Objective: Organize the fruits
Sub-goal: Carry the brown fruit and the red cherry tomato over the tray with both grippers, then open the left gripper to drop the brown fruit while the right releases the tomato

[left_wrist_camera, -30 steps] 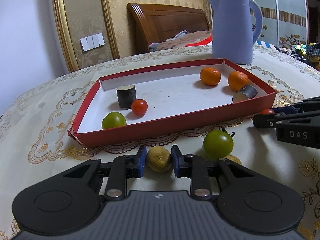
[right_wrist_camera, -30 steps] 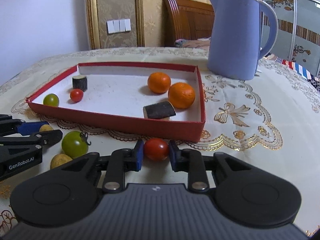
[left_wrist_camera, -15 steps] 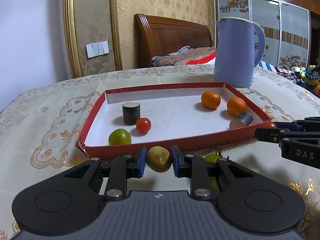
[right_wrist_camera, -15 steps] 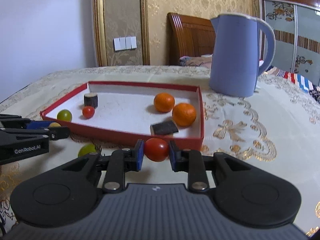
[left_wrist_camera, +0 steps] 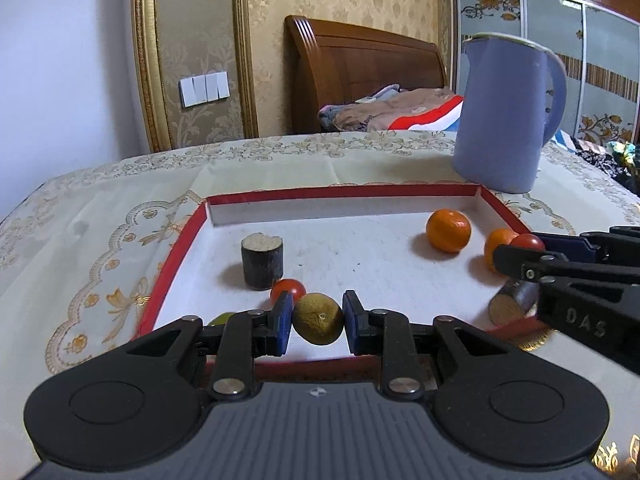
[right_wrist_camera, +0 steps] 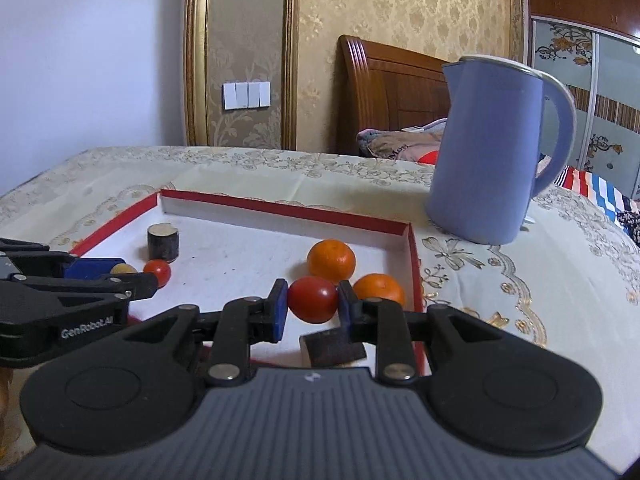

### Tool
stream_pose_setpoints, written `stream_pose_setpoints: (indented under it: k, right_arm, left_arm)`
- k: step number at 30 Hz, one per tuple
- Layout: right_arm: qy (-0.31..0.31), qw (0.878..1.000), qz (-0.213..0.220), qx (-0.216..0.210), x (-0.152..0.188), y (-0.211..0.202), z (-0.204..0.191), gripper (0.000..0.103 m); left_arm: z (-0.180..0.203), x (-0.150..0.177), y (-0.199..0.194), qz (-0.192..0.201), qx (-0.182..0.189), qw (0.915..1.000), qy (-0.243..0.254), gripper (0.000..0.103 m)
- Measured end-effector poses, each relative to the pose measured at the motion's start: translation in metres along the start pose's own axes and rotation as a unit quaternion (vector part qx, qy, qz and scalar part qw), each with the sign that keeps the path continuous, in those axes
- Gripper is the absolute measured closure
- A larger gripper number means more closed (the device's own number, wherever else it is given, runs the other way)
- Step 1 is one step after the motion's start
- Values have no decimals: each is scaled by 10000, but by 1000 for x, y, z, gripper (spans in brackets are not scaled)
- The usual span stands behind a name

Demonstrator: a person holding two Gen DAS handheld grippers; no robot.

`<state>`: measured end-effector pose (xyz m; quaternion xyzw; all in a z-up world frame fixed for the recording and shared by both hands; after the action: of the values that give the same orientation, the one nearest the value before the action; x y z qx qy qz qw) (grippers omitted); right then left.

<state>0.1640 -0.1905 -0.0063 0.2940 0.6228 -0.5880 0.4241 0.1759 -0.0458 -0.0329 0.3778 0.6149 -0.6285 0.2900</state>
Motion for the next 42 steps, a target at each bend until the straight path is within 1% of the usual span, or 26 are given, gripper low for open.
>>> stream_pose_setpoints:
  k: [7, 9, 11, 14, 17, 19, 22, 25, 29, 32, 38, 39, 40, 42]
  right_arm:
    - [14, 9997, -240, -15, -1, 31, -5, 78]
    - [15, 9995, -309, 7, -1, 40, -6, 78]
    - [-6, 9993, -377, 43, -1, 50, -7, 78]
    - [49, 9988, -475, 65, 0, 61, -6, 78]
    - [86, 9983, -570, 82, 2, 69, -6, 78]
    - [165, 9977, -661, 63, 5, 75, -5, 78]
    - [188, 9975, -678, 76, 6, 78, -5, 78]
    - [226, 9974, -679, 70, 7, 77, -5, 78]
    - [299, 9969, -722, 50, 10, 79, -4, 78]
    - [329, 9968, -721, 38, 9, 79, -4, 78]
    - [345, 9969, -700, 52, 9, 79, -4, 78]
    - [354, 9969, -702, 58, 9, 79, -4, 78]
    - [365, 9969, -701, 59, 9, 78, -3, 78]
    - [379, 9968, -694, 59, 9, 78, -3, 77]
  left_arm:
    - [-4, -2, 27, -173, -140, 9997, -124, 77]
    - [-7, -6, 29, -89, -312, 9995, -58, 77]
    - [-10, -9, 32, -53, -357, 9993, -88, 77]
    - [-17, -14, 39, -11, -525, 9985, -162, 77]
    - [-21, -18, 42, 67, -520, 9983, -258, 77]
    - [-21, -20, 43, 101, -546, 9982, -238, 77]
    - [-18, -21, 45, 145, -591, 9980, -160, 77]
    - [-17, -22, 48, 106, -578, 9981, -180, 76]
    - [-22, -20, 50, 106, -723, 9971, -200, 76]
    - [-24, -19, 50, 89, -712, 9971, -261, 76]
    - [-32, -15, 56, -13, -885, 9956, -310, 75]
    - [-34, -14, 57, -46, -920, 9951, -352, 73]
    - [-37, -13, 59, -97, -912, 9949, -417, 68]
    - [-41, -9, 63, -219, -850, 9945, -573, 60]
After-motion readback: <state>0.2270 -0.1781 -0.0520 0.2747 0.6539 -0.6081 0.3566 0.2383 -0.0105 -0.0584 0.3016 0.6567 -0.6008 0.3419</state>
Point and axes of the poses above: each gripper's, at about its wrist camera, not at the fingertips, and y roughly the way its jaws point, z to its right, x to its underside, the point moved 10 cm from there along y, roughly the way its jaws point
